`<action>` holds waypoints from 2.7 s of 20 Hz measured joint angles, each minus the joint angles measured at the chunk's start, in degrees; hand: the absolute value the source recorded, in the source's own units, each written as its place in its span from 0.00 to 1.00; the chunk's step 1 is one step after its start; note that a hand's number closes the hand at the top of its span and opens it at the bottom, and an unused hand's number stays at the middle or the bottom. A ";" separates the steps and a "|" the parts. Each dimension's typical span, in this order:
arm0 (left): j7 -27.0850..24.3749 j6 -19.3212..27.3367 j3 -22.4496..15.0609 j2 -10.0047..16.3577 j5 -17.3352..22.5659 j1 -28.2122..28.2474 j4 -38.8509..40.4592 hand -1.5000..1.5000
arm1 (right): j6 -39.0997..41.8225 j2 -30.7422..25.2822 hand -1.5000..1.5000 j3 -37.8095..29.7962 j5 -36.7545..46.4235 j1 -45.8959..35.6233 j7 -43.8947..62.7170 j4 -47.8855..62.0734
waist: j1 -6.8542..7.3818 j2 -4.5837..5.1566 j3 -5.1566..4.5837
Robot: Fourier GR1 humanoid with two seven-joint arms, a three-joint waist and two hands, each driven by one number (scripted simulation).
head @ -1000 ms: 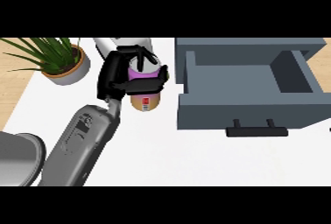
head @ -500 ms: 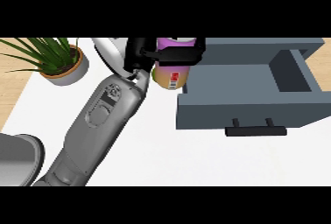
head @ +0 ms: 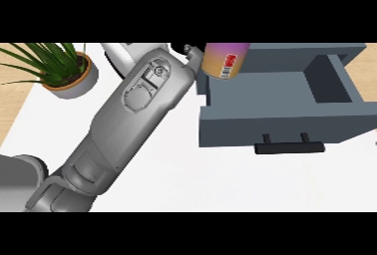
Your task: Pick up the can, place it into the drawer and close the drawer
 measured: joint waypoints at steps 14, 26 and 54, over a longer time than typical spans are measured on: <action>-6.69 3.93 -7.00 -0.10 10.96 -12.43 19.61 1.00 | 0.46 -0.68 0.00 -0.09 0.30 -3.45 0.46 2.37 | -1.88 0.53 0.08; -12.65 5.05 -12.84 -0.09 17.20 -13.79 28.10 1.00 | -0.93 -0.77 0.00 0.62 1.62 -7.63 1.68 4.13 | -3.13 0.89 0.10; -19.41 15.15 -24.80 -0.09 24.87 -10.13 32.84 0.00 | -0.41 -1.71 0.00 1.60 2.45 -10.72 1.32 5.01 | -5.92 1.65 0.12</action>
